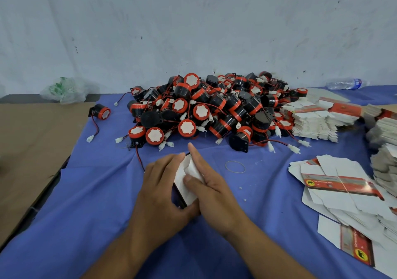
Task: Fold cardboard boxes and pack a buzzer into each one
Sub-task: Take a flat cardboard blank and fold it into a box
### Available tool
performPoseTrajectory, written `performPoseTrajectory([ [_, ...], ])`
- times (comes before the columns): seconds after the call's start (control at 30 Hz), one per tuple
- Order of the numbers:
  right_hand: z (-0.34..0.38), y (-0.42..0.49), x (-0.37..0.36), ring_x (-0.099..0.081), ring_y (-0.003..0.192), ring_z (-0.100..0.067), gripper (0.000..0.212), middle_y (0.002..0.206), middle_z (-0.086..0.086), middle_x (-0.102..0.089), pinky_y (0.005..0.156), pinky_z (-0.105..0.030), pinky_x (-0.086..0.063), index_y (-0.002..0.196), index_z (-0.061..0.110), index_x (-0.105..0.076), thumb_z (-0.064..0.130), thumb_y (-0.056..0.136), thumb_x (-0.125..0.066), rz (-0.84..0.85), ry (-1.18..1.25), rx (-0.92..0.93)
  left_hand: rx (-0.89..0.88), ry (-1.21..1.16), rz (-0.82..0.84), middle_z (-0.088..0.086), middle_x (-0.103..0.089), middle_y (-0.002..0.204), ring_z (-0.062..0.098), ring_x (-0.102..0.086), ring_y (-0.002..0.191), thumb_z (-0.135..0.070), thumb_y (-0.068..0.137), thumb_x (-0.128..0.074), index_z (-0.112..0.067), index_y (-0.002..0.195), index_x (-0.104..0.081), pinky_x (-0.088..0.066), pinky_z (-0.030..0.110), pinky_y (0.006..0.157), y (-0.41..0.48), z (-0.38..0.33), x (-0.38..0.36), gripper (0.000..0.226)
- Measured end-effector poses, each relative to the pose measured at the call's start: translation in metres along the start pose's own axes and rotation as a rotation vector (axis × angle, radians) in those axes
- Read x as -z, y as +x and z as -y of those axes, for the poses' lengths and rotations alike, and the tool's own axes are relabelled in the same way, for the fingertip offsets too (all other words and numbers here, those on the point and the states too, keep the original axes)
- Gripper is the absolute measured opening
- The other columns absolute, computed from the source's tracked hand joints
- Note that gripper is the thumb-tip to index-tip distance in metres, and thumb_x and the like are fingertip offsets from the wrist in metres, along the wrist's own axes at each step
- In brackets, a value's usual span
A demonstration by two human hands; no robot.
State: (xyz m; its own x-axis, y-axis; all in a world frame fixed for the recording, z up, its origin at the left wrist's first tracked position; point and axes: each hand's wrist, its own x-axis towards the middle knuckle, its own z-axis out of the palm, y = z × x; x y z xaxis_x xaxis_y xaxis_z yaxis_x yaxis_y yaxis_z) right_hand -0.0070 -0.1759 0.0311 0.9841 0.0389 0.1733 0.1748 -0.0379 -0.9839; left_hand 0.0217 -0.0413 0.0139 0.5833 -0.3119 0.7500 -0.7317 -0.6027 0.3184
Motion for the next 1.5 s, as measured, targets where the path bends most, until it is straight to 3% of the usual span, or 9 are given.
performPoseTrajectory([
  [0.13, 0.001, 0.001, 0.003, -0.051, 0.128, -0.004, 0.059, 0.14, 0.013, -0.055, 0.113, -0.029, -0.039, 0.143, 0.05, -0.044, 0.009, 0.102, -0.053, 0.01, 0.021, -0.021, -0.007, 0.011, -0.006, 0.011, -0.057, 0.125, 0.02, -0.05, 0.115, -0.045, 0.076, -0.069, 0.006, 0.129, -0.054, -0.04, 0.029, 0.101, 0.0, -0.001, -0.001, 0.075],
  [0.37, 0.002, 0.001, 0.008, -0.054, 0.123, -0.001, 0.047, 0.136, 0.012, -0.056, 0.104, -0.024, -0.045, 0.134, 0.052, -0.055, 0.022, 0.098, -0.056, 0.031, 0.129, -0.02, -0.031, 0.013, -0.025, 0.007, -0.055, 0.124, 0.022, -0.049, 0.116, -0.046, 0.078, -0.065, 0.007, 0.127, -0.055, -0.036, 0.022, 0.105, 0.002, 0.0, 0.001, 0.073],
  [0.57, -0.001, 0.002, 0.008, -0.064, 0.117, -0.016, 0.057, 0.126, 0.005, -0.069, 0.098, -0.032, -0.053, 0.13, 0.041, -0.062, -0.003, 0.094, -0.061, 0.015, 0.221, -0.006, -0.048, 0.003, -0.02, 0.013, -0.059, 0.124, 0.023, -0.052, 0.114, -0.042, 0.077, -0.066, 0.007, 0.126, -0.057, -0.042, 0.031, 0.1, 0.001, -0.002, 0.001, 0.069],
  [0.77, -0.002, 0.01, 0.022, -0.066, 0.109, -0.015, 0.047, 0.122, -0.003, -0.067, 0.092, -0.033, -0.055, 0.133, 0.03, -0.056, 0.017, 0.091, -0.071, 0.019, 0.229, -0.13, -0.007, -0.041, -0.015, 0.002, -0.053, 0.127, 0.018, -0.049, 0.117, -0.046, 0.076, -0.068, 0.004, 0.129, -0.054, -0.041, 0.028, 0.1, 0.0, -0.002, 0.002, 0.074],
  [1.0, 0.005, 0.008, 0.034, -0.043, 0.121, -0.007, 0.089, 0.137, 0.01, -0.053, 0.1, -0.013, -0.029, 0.156, 0.036, -0.018, 0.021, 0.087, -0.072, 0.239, -0.818, 0.214, 0.059, -0.164, 0.417, -0.042, -0.017, 0.14, -0.01, -0.024, 0.124, -0.04, 0.081, -0.075, -0.047, 0.151, 0.003, -0.029, 0.0, 0.093, -0.004, 0.019, 0.003, 0.106],
  [1.07, 0.006, 0.009, 0.036, -0.038, 0.123, -0.018, 0.085, 0.138, 0.0, -0.052, 0.108, -0.02, -0.024, 0.158, 0.023, -0.02, 0.022, 0.089, -0.07, 0.268, -1.018, 0.322, -0.035, -0.014, 0.385, -0.026, -0.04, 0.136, 0.007, -0.04, 0.119, -0.042, 0.084, -0.067, -0.03, 0.151, -0.023, -0.036, 0.013, 0.093, -0.004, 0.027, 0.004, 0.081],
  [1.17, 0.008, 0.006, 0.037, -0.048, 0.119, -0.029, 0.049, 0.129, -0.007, -0.058, 0.104, -0.043, -0.042, 0.129, 0.01, -0.058, 0.026, 0.085, -0.073, 0.157, -1.238, 0.459, -0.106, 0.293, 0.24, 0.009, -0.062, 0.121, 0.034, -0.053, 0.114, -0.045, 0.077, -0.071, -0.01, 0.108, -0.068, -0.037, 0.041, 0.097, 0.001, 0.027, 0.005, 0.046],
  [1.33, 0.003, 0.009, 0.037, -0.008, 0.153, -0.027, 0.042, 0.157, -0.009, -0.029, 0.123, -0.033, -0.002, 0.115, 0.007, -0.061, 0.043, 0.094, -0.059, 0.071, -1.44, 0.265, -0.119, 0.421, 0.303, 0.017, -0.066, 0.119, 0.04, -0.056, 0.122, -0.029, 0.061, -0.091, -0.007, 0.089, -0.072, -0.035, 0.05, 0.103, 0.003, 0.024, -0.002, 0.04],
  [1.5, 0.001, 0.005, 0.031, -0.052, 0.11, -0.024, 0.045, 0.123, -0.006, -0.054, 0.081, -0.032, -0.039, 0.126, 0.011, -0.045, 0.047, 0.1, -0.048, -0.057, -1.403, 0.034, 0.101, 0.213, 0.346, 0.009, -0.068, 0.111, 0.032, -0.067, 0.092, -0.024, 0.077, -0.083, -0.008, 0.127, -0.063, -0.054, 0.044, 0.078, -0.003, 0.026, -0.006, 0.057],
])
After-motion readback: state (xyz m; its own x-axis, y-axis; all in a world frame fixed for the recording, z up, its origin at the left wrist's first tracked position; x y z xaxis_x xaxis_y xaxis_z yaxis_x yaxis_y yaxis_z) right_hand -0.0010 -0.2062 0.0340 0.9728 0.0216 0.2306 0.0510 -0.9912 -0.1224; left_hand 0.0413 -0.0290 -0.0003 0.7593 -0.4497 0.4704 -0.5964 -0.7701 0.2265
